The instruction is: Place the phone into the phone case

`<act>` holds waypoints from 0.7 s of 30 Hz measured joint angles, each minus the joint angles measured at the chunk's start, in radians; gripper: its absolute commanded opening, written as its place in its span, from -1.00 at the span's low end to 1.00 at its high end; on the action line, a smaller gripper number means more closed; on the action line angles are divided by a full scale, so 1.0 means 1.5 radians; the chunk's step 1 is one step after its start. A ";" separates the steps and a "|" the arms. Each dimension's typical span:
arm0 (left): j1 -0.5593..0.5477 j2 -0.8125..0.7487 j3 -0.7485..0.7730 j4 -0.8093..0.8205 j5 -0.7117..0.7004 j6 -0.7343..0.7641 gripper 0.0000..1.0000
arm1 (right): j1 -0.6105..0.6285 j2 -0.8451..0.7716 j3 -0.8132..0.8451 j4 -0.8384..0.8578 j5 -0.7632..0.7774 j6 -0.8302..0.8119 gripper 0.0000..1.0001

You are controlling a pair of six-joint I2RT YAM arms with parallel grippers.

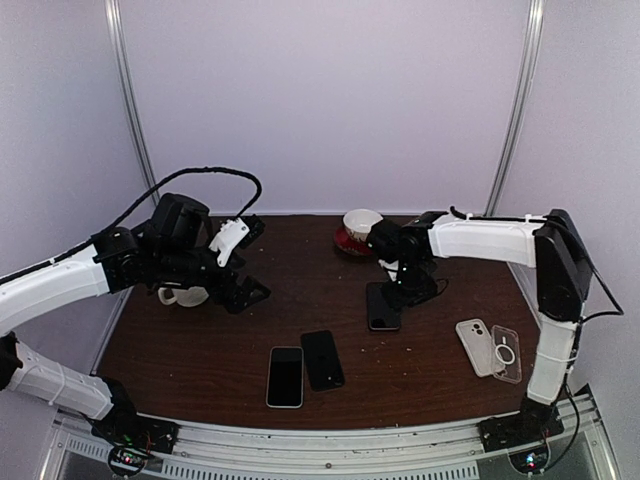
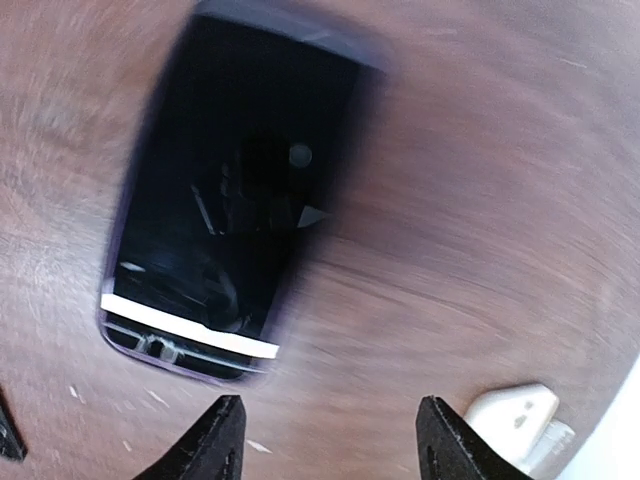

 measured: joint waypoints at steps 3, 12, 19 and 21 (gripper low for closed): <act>0.000 -0.004 0.000 0.000 0.001 0.000 0.95 | -0.045 -0.081 -0.038 -0.010 0.007 0.003 0.21; 0.000 -0.022 -0.001 0.000 0.004 0.000 0.95 | -0.154 -0.212 -0.271 -0.008 -0.050 0.039 0.11; 0.000 -0.023 -0.001 0.000 0.010 0.000 0.95 | -0.179 -0.212 -0.361 0.025 -0.093 0.051 -0.10; 0.000 -0.023 -0.002 0.001 0.012 0.000 0.95 | -0.185 -0.212 -0.373 0.035 -0.100 0.053 -0.30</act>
